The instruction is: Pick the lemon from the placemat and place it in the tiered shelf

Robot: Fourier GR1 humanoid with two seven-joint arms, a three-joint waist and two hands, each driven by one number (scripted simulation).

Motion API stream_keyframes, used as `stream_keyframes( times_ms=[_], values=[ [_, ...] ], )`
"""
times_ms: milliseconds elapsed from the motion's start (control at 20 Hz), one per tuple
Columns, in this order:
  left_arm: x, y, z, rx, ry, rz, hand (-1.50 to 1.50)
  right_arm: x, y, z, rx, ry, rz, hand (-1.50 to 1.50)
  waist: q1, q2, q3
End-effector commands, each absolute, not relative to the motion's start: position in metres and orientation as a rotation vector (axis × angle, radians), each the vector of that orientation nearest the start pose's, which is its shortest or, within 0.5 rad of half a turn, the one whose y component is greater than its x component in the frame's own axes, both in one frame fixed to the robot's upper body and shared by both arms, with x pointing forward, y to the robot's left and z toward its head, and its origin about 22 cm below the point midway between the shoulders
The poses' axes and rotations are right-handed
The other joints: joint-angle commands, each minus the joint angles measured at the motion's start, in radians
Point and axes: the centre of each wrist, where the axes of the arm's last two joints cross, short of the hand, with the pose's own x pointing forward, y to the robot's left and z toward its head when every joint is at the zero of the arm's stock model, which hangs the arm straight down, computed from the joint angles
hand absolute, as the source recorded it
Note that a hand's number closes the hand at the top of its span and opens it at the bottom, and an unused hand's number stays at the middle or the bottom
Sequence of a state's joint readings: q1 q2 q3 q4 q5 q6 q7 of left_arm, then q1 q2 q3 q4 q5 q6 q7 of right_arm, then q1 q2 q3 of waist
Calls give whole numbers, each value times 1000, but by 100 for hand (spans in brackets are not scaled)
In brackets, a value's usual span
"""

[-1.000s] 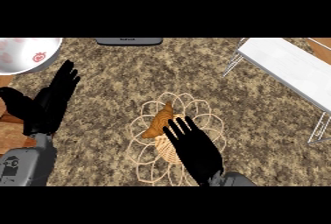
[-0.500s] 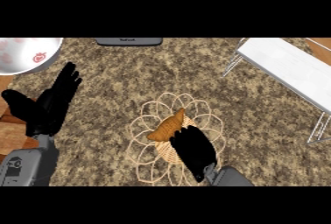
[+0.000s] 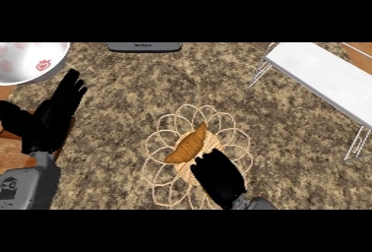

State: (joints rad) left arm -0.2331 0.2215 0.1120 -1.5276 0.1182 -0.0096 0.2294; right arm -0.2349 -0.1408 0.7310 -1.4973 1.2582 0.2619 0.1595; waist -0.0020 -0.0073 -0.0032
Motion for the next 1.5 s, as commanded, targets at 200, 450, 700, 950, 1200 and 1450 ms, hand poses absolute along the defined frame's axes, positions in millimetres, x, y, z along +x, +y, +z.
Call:
stream_keyframes(
  times_ms=[200, 450, 700, 950, 1200, 1450],
  values=[
    [295, 291, 64, 115, -1520, -24, 0, 105, -124, 7, -402, -1359, 1714, 150, -35, 0, 3],
    [288, 287, 68, 95, -1524, -38, 0, 90, -138, 59, -339, -1513, 1482, 150, -13, 2, 3],
    [293, 288, 62, 112, -1508, -29, 0, 78, -156, 111, -304, -1787, 1136, 150, -26, 3, 4],
    [296, 283, 65, 124, -1523, -33, 0, 69, -178, 162, -362, -1881, 935, 150, -19, 8, 2],
    [298, 275, 63, 106, -1537, -42, 0, 70, -187, 179, -430, -1883, 845, 150, -16, 10, 1],
    [299, 289, 65, 115, -1531, -54, 0, 85, -195, 192, -606, -1899, 798, 150, -10, 11, 0]
  ],
)
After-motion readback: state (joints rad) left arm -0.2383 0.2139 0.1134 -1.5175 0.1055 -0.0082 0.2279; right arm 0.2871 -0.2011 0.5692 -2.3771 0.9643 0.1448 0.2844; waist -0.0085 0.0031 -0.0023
